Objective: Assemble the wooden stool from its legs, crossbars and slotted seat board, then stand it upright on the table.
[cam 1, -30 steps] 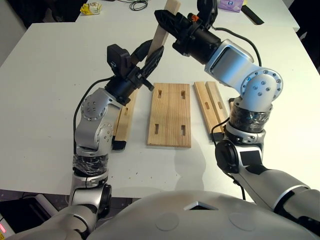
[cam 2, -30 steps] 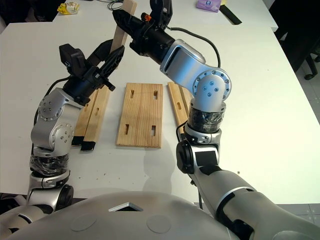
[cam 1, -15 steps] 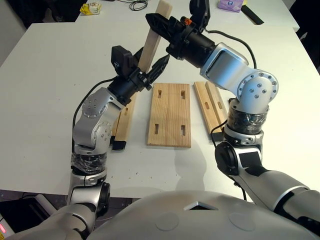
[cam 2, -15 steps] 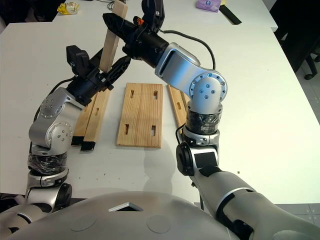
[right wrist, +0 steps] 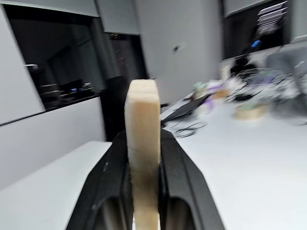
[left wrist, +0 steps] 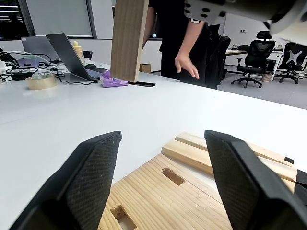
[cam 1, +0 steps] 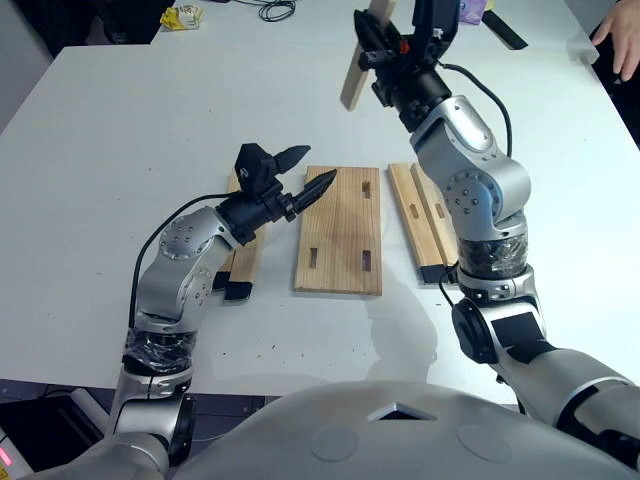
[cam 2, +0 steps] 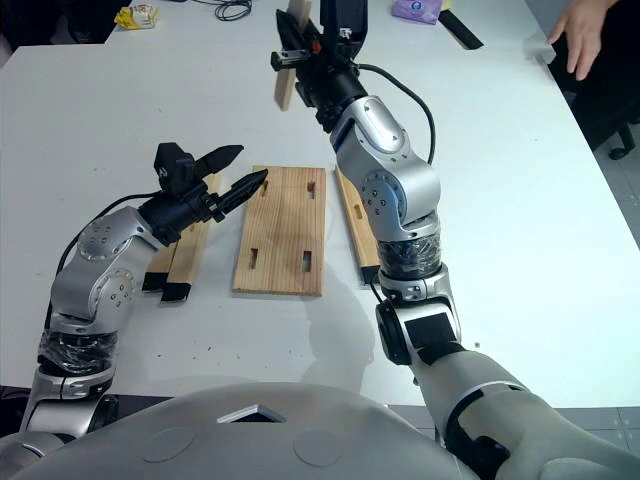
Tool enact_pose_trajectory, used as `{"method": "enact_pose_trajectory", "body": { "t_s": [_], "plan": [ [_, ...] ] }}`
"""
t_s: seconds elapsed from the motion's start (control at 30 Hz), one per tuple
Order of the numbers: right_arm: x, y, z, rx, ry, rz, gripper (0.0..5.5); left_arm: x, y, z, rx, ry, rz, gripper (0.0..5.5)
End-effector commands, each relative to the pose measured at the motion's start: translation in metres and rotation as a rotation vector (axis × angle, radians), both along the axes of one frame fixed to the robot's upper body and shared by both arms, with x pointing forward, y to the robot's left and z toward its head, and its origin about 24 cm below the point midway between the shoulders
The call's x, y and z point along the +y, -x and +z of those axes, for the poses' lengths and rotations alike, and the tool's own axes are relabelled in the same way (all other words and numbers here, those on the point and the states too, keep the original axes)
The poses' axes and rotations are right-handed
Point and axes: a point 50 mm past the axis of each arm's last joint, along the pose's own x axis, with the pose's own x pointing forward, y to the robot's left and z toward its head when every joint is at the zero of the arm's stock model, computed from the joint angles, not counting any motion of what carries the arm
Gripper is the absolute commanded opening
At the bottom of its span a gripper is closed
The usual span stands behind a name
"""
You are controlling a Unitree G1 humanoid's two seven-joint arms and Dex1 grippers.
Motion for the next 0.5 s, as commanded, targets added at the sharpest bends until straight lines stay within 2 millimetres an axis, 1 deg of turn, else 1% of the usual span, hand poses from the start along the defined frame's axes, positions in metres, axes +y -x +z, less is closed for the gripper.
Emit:
{"method": "enact_pose_trajectory", "body": {
  "t_s": [0.03,0.07,0.13,0.23,0.4,0.5],
  "plan": [
    [-0.058,0.002,-0.036,0.063,0.204,-0.223,0.42,0.022,0.000,0.017,-0.052,0.083,0.158,3.21],
    [-0.066,0.004,-0.042,0.074,0.241,-0.250,0.42,0.027,0.000,0.020,-0.067,0.108,0.199,3.21],
    [-0.078,0.009,-0.047,0.110,0.253,-0.291,0.42,0.036,0.001,0.028,-0.095,0.159,0.278,3.21],
    [-0.087,0.013,-0.046,0.162,0.241,-0.270,0.42,0.048,0.006,0.035,-0.126,0.230,0.402,3.21],
    [-0.095,0.025,-0.030,0.224,0.191,-0.189,0.42,0.061,0.014,0.030,-0.123,0.242,0.522,3.21],
    [-0.102,0.031,-0.026,0.282,0.172,-0.163,0.42,0.065,0.023,0.025,-0.117,0.244,0.584,3.21]
  ]
}}
